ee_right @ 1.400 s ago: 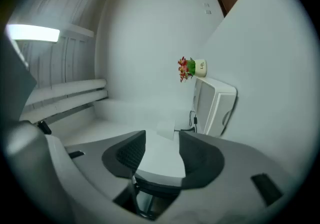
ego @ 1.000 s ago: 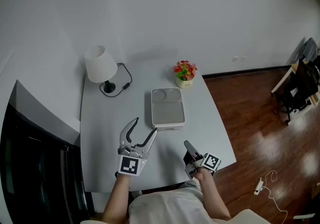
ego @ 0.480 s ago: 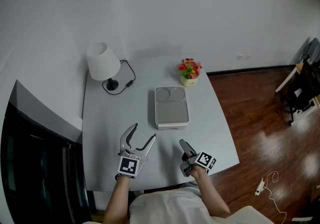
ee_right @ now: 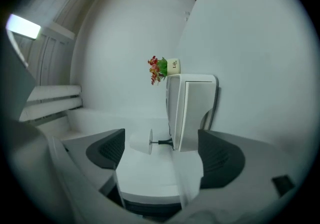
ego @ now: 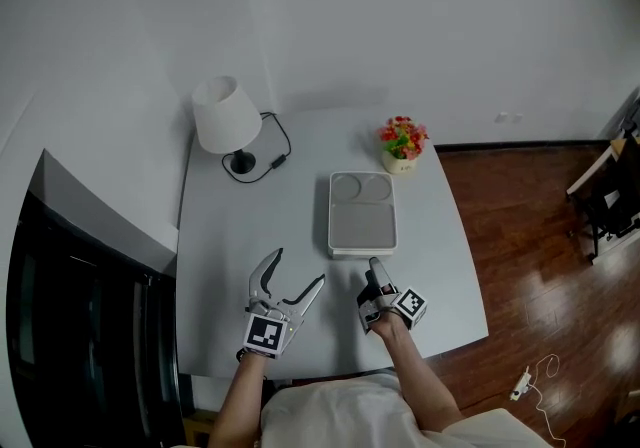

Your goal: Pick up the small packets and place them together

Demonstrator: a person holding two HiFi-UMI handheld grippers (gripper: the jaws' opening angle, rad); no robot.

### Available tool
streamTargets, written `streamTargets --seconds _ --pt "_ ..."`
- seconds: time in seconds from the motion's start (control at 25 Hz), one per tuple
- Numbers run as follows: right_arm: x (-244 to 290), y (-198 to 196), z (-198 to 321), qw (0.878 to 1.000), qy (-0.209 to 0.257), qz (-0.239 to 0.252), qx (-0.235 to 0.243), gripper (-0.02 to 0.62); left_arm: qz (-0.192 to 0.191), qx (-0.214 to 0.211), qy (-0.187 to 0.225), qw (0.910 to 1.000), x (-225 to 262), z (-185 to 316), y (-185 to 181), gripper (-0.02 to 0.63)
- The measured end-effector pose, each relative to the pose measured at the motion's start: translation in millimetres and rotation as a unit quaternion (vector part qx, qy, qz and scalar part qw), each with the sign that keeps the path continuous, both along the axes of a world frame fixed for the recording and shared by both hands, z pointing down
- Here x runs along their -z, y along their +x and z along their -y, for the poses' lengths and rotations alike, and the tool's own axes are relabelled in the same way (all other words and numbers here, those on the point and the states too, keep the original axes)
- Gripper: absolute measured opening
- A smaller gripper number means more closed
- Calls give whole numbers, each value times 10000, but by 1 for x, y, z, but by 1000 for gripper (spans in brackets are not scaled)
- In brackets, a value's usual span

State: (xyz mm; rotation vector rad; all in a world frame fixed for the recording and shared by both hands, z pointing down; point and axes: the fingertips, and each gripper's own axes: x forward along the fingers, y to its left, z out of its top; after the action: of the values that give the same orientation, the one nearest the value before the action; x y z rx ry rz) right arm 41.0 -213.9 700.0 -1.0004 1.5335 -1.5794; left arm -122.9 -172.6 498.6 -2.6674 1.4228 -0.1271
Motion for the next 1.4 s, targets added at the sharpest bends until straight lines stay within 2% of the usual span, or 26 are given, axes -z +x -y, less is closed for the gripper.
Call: streamTargets --seconds 0.12,0.24,0.48,0.72,0.8,0.92,1.04,1.08,1.2,1.4 --pt "-9 -1 17 9995 -98 221 -203 474 -131 74 -72 9999 -4 0 -4 416" --pt "-24 1 28 9990 -233 207 -318 474 -128 136 -75 9998 -3 -2 -7 441" --pt "-44 2 42 9970 -501 242 -530 474 -68 298 -103 9995 -4 -4 -18 453" --pt "-58 2 58 9960 -484 308 -685 472 -62 410 -133 9991 -6 -6 -24 453" --pt "-58 3 60 9934 -523 500 -884 434 -126 450 -158 9988 -7 -7 -26 453" --pt "-72 8 59 9904 -544 677 -1077 433 -76 494 -219 9985 -10 -9 -30 451" --pt "-76 7 57 9862 -606 996 -1178 331 -296 553 -270 9977 -15 -10 -31 451" --pt "-75 7 58 9855 -553 1099 -1171 272 -372 568 -276 9973 -16 -11 -30 451" --pt "-71 7 59 9867 -490 1073 -1119 267 -165 543 -278 9980 -15 -13 -30 449" --pt "-76 9 58 9878 -430 1034 -1080 259 -122 576 -279 9979 -18 -18 -34 448"
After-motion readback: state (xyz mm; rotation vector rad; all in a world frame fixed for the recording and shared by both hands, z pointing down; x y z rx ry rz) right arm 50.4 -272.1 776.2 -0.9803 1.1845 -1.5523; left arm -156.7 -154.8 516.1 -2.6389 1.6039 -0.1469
